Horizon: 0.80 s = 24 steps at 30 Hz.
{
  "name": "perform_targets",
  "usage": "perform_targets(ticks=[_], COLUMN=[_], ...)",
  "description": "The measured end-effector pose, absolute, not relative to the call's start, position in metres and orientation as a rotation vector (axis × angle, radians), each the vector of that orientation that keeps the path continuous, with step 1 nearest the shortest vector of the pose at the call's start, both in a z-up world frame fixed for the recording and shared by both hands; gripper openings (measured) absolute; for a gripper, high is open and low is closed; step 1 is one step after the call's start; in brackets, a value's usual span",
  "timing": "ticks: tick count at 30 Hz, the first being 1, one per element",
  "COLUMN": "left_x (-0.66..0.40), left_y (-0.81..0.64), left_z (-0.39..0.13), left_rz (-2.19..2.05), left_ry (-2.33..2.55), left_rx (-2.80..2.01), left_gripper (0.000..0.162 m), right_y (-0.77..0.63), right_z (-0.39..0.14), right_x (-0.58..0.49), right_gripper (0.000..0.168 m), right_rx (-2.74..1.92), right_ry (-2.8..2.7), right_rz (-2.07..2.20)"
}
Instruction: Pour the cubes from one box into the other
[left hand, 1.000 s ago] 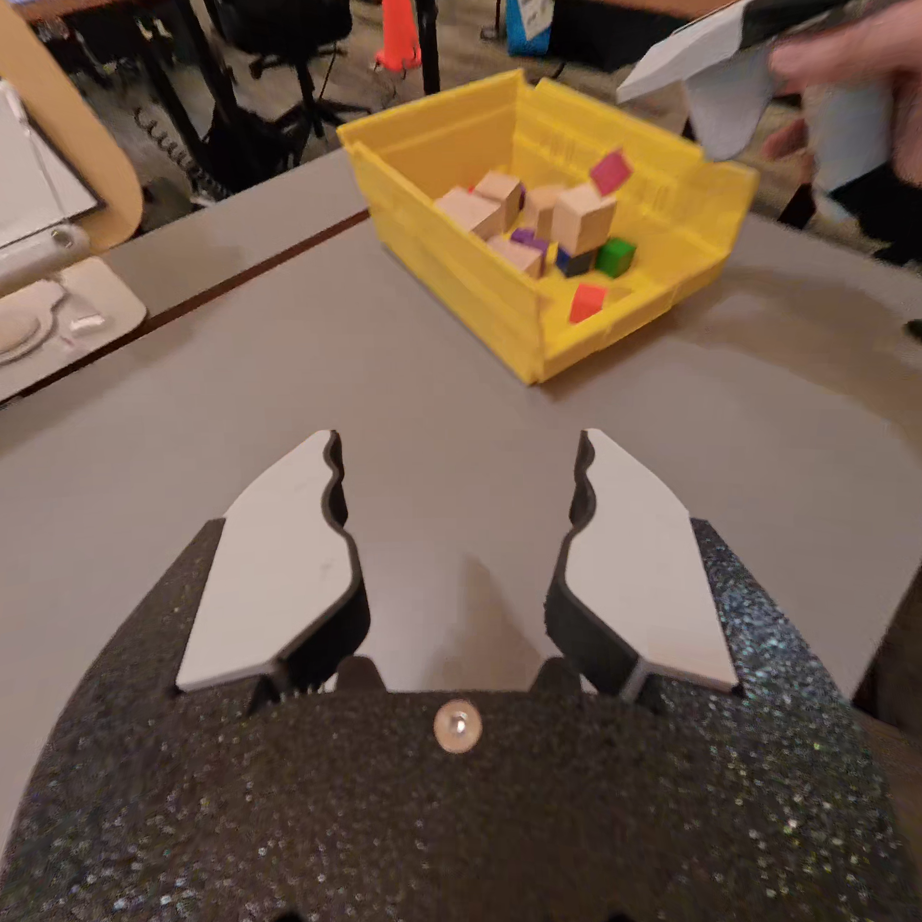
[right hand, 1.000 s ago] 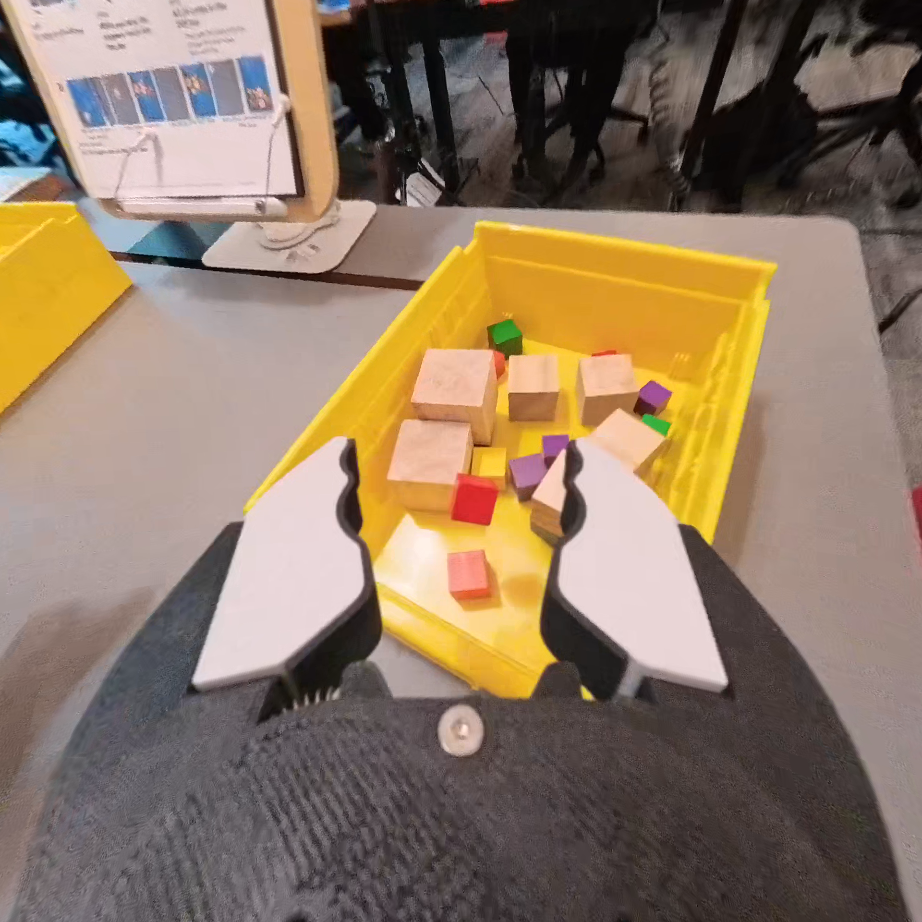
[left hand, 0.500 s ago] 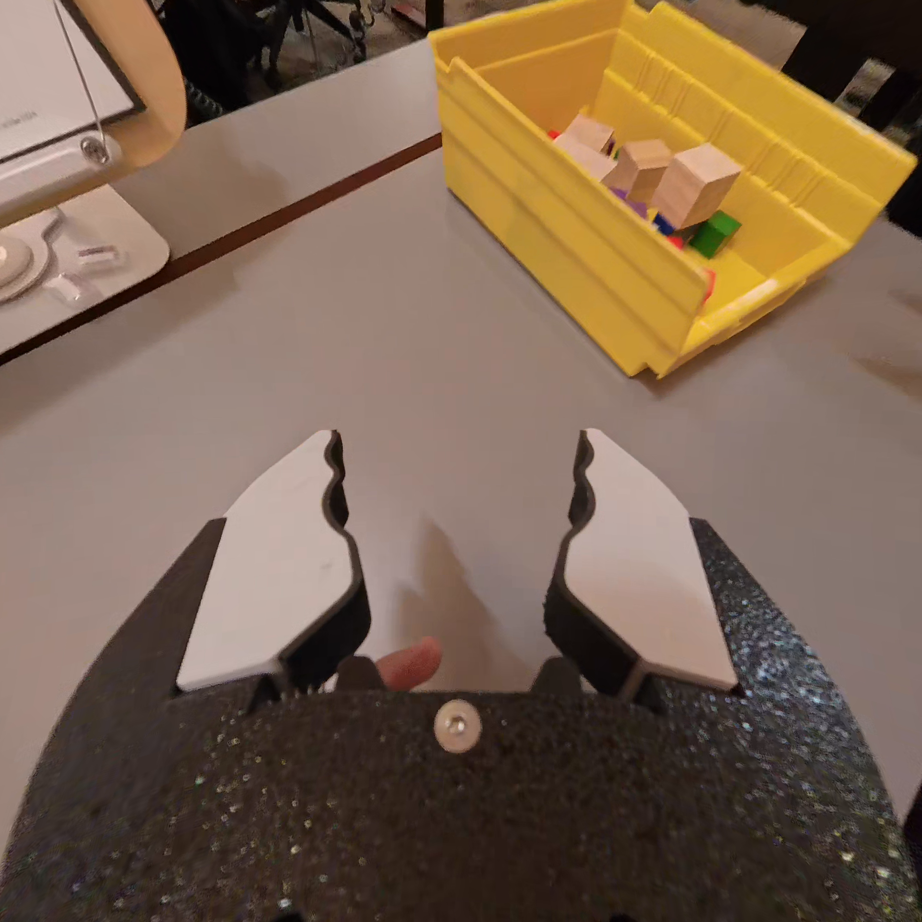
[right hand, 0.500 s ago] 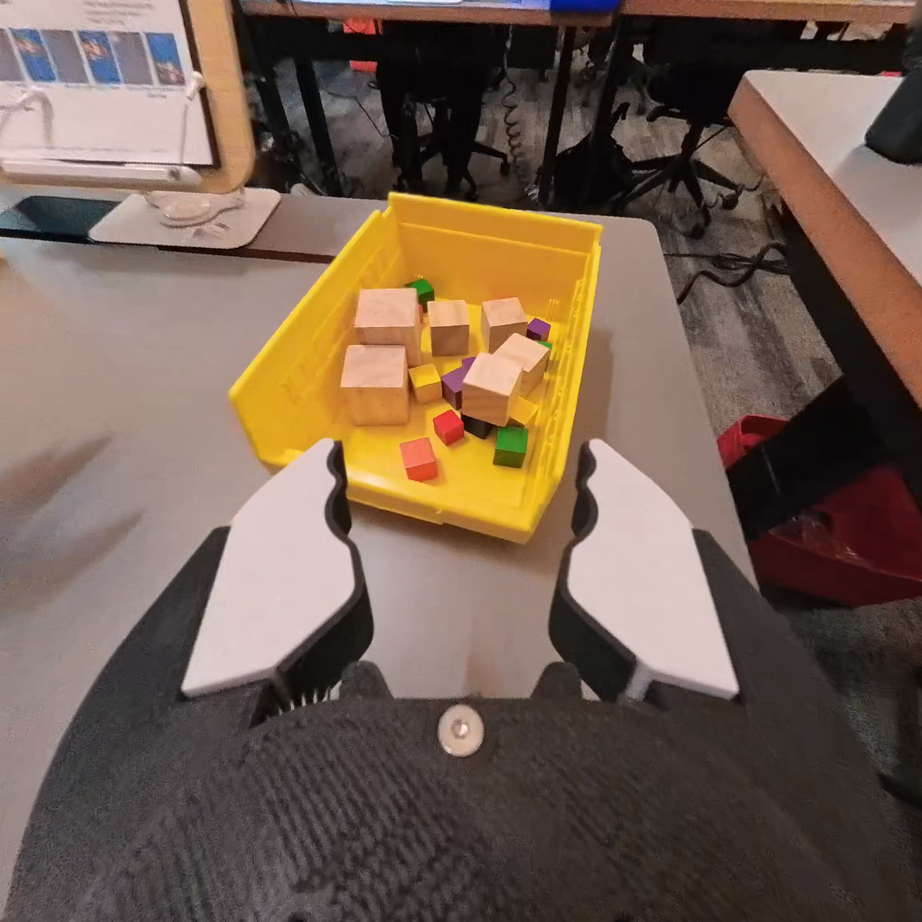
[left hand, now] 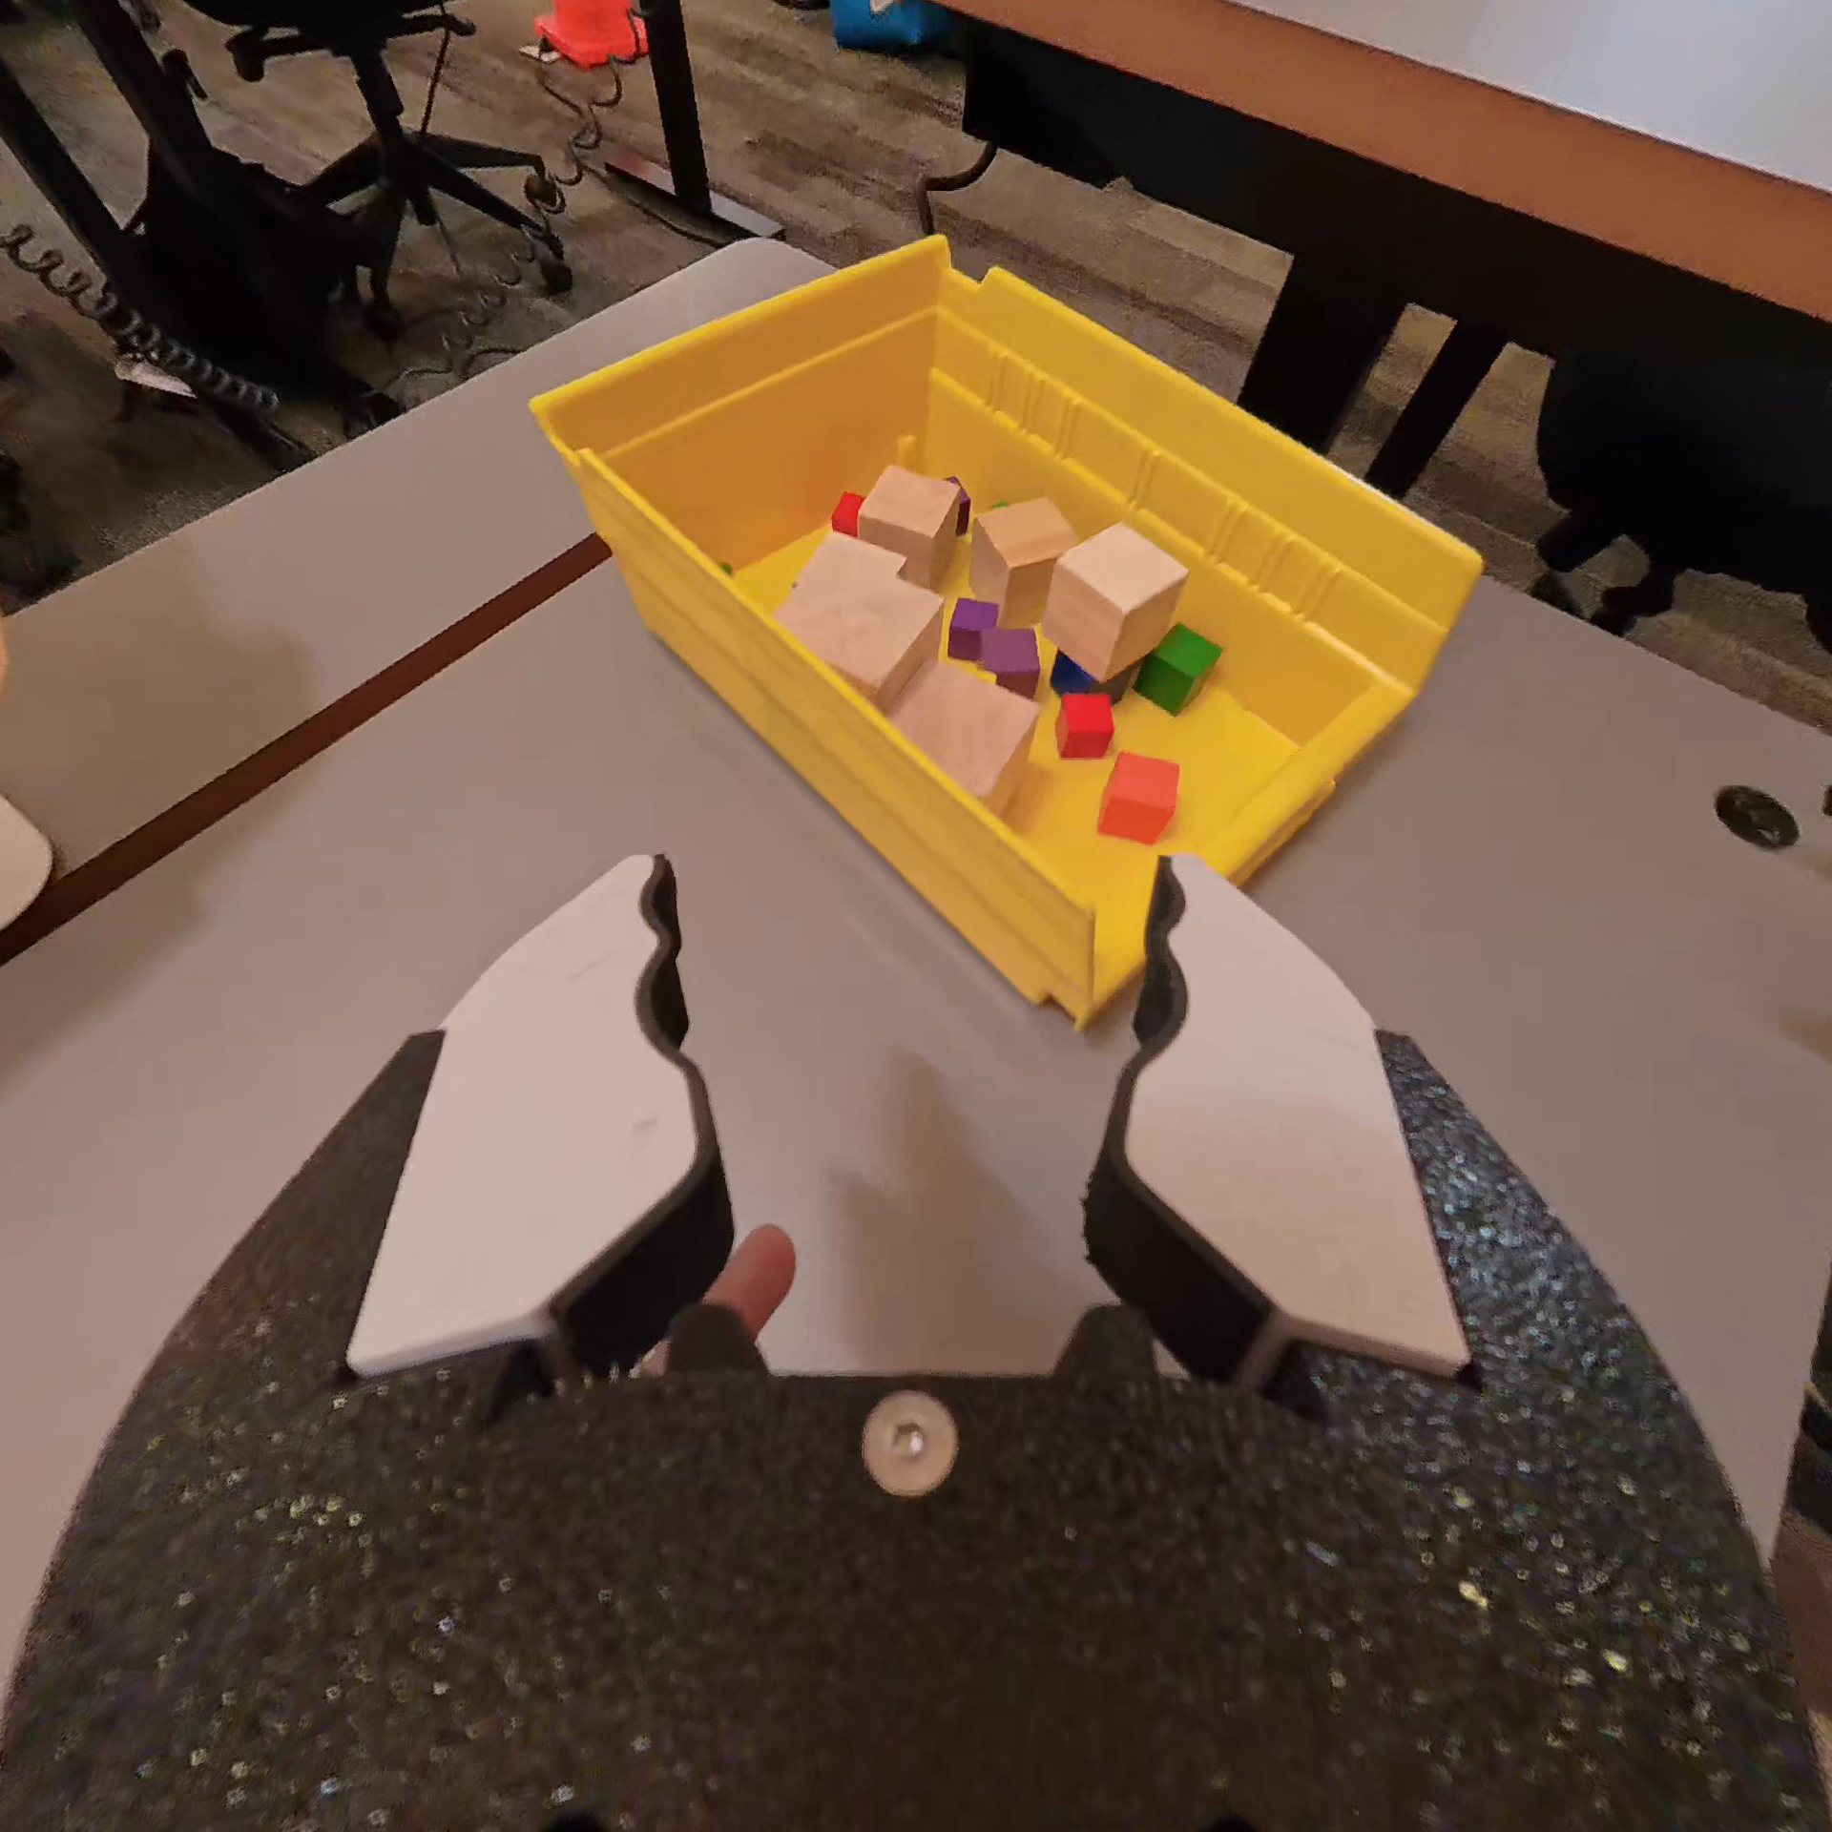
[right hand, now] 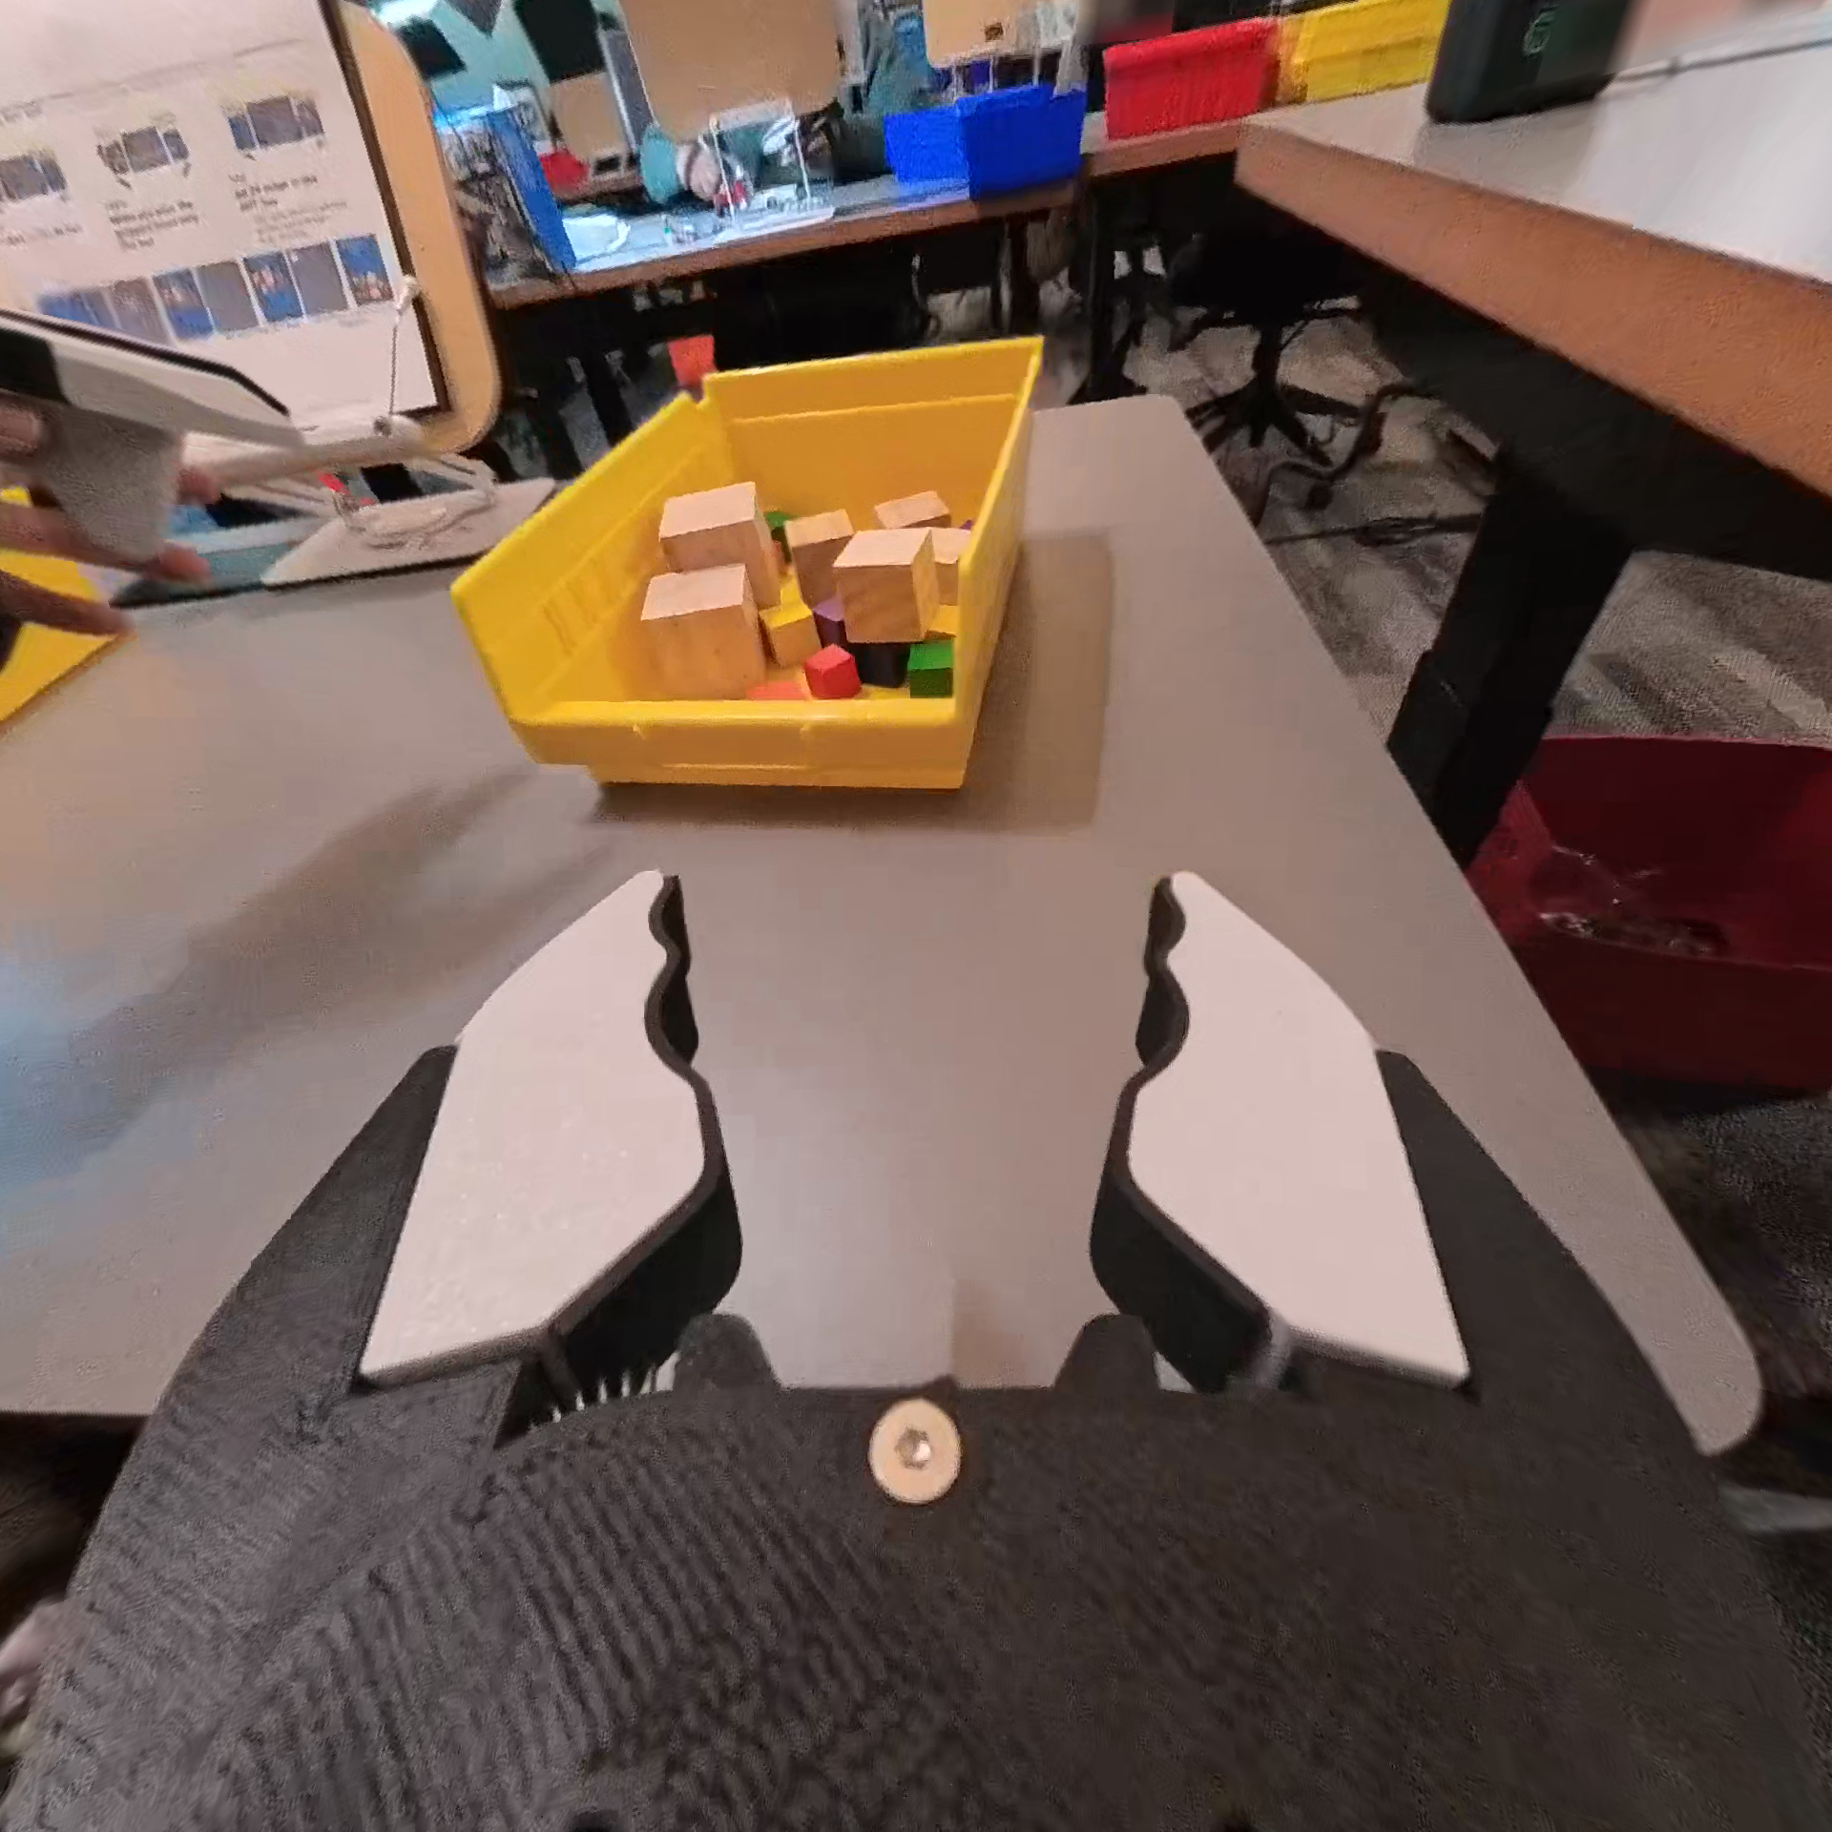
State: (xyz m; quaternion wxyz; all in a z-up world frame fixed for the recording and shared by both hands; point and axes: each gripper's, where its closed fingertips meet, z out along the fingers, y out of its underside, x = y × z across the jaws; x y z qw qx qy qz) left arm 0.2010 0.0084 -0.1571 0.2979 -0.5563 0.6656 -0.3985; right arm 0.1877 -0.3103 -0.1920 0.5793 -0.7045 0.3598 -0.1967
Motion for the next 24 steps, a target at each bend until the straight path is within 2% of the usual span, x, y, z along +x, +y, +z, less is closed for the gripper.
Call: perform_targets(ticks=[10, 15, 16, 22, 24], left_x=[0.328, 0.365, 0.37, 0.386, 0.384], left_y=[0.02, 0.013, 0.015, 0.031, 0.034], left_z=[-0.183, -0.226, -0.236, -0.244, -0.242], left_rz=[-0.866, -0.698, -0.633, -0.648, -0.725], left_ry=[1.655, 1.741, 1.756, 1.774, 1.736], left_rx=[-1.663, -1.752, -1.752, -1.746, -1.812], left_gripper=[0.095, 0.094, 0.098, 0.09, 0.081], right_y=[-0.407, -0.393, -0.386, -0.342, -0.318], right_z=[-0.187, -0.195, -0.194, -0.188, -0.183], right_x=[0.209, 0.21, 0.209, 0.215, 0.219], right_gripper=[0.089, 0.084, 0.082, 0.085, 0.085], right_rx=[-1.436, -1.314, -1.314, -1.425, -1.46], right_ry=[0.954, 1.047, 1.045, 0.999, 0.933], right_rz=[-0.632, -0.495, -0.488, -0.565, -0.536])
